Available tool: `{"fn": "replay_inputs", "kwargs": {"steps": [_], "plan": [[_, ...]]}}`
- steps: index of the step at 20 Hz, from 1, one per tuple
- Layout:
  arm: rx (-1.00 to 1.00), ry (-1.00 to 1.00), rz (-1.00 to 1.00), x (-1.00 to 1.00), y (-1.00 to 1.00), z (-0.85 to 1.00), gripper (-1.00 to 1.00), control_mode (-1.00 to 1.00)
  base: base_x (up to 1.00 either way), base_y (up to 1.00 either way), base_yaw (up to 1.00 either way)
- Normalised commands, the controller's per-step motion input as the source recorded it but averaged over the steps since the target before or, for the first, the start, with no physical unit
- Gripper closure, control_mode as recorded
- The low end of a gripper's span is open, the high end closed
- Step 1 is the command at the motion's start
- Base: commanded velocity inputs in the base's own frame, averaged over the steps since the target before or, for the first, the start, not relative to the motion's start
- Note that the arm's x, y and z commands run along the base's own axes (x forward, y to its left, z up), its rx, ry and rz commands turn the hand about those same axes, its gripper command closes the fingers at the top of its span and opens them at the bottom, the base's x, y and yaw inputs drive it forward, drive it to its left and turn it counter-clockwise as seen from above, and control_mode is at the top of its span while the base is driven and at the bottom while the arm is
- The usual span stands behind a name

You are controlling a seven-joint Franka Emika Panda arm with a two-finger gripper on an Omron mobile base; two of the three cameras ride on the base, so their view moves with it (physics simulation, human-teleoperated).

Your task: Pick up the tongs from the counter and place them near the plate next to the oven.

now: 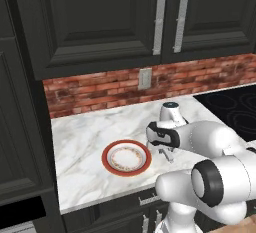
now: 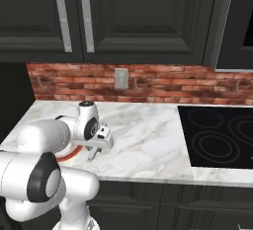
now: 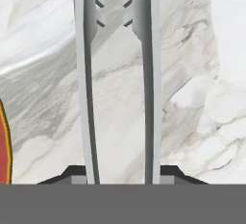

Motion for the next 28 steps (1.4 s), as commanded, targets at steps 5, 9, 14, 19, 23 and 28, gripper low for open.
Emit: {"fn": "replay_inputs", "kwargs": {"steps": [5, 9, 14, 19, 23, 28], "plan": [[0.00, -0.05, -0.05, 0.00, 0.00, -0.09, 1.00, -1.00, 0.00, 0.00, 0.00], [0.00, 0.00, 0.00, 0.01, 0.00, -0.16, 1.00, -1.00, 0.00, 0.00, 0.00], [0.00, 0.00, 0.00, 0.16, 0.00, -0.11, 1.00, -1.00, 0.00, 0.00, 0.00], [0.00, 0.00, 0.00, 0.13, 0.00, -0.14, 1.00, -1.00, 0.00, 0.00, 0.00], [0.00, 0.00, 0.01, 0.06, 0.07, -0.31, -1.00, -1.00, 0.00, 0.00, 0.00], [0.00, -0.02, 0.00, 0.03, 0.03, -0.20, -1.00, -1.00, 0.00, 0.00, 0.00]]}}
